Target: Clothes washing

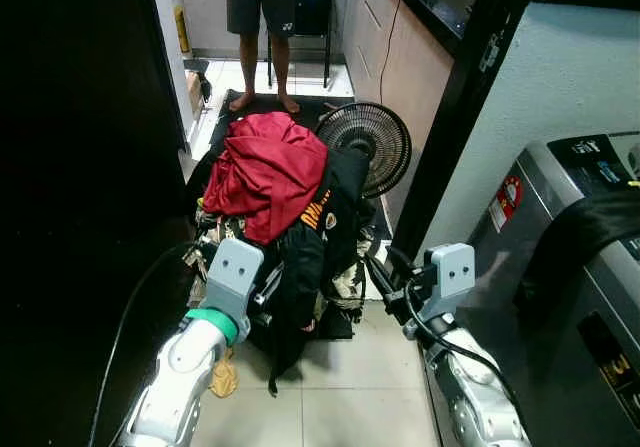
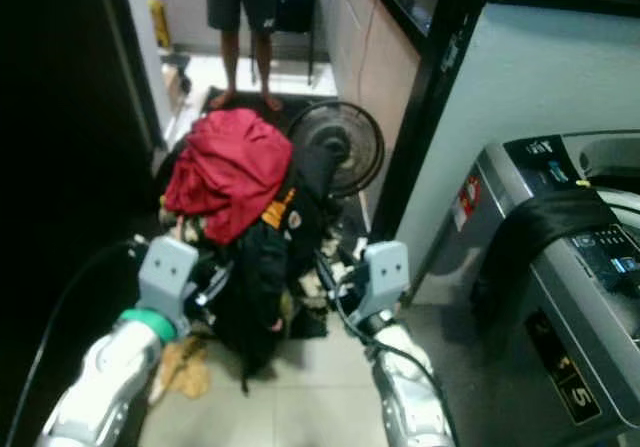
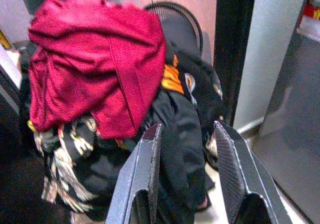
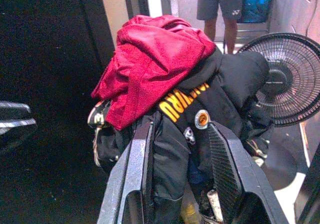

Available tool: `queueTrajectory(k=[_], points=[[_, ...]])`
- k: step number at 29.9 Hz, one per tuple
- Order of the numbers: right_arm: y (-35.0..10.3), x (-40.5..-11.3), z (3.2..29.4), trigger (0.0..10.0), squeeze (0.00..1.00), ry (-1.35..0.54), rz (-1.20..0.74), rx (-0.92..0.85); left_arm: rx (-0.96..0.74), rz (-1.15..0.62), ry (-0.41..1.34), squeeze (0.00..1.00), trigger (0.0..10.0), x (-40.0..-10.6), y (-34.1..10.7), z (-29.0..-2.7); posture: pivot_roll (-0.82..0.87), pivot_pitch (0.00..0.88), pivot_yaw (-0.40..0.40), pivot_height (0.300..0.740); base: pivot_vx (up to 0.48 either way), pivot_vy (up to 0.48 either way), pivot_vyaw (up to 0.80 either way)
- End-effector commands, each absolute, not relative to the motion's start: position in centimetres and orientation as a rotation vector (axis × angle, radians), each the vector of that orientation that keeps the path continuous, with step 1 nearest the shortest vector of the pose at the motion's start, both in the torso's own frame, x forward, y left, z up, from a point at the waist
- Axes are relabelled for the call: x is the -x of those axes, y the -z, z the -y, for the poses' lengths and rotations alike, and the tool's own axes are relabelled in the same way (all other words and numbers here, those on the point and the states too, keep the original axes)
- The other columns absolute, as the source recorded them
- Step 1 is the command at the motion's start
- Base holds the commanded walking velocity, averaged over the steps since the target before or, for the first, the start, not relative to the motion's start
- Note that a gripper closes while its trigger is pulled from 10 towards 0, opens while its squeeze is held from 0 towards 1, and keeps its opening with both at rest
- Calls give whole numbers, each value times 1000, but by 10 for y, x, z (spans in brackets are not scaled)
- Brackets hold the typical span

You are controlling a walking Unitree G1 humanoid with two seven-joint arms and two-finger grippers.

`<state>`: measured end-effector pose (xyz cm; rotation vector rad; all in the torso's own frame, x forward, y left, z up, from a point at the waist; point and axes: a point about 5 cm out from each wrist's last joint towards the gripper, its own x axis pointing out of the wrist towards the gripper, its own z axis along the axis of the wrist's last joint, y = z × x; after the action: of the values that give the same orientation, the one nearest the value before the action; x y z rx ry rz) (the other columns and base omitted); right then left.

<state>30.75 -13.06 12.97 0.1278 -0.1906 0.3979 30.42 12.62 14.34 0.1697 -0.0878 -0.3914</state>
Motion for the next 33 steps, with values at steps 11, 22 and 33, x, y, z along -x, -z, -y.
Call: queueTrajectory(k=[11, 22, 33], points=[[-154, -309, 131, 10000, 0, -348, 259, -161, -131, 198, 372, 0, 10000, -308, -178, -121, -45, 50, 21, 740, 0, 0, 0], [-149, -306, 126, 10000, 0, -362, 228, -130, -135, 190, 360, 0, 10000, -307, -180, -122, -45, 50, 21, 740, 410, 0, 0], [-149, -305, 126, 10000, 0, -363, 212, -130, -133, 179, 356, 0, 10000, -306, -178, -122, -46, 51, 19, 740, 456, 0, 0]])
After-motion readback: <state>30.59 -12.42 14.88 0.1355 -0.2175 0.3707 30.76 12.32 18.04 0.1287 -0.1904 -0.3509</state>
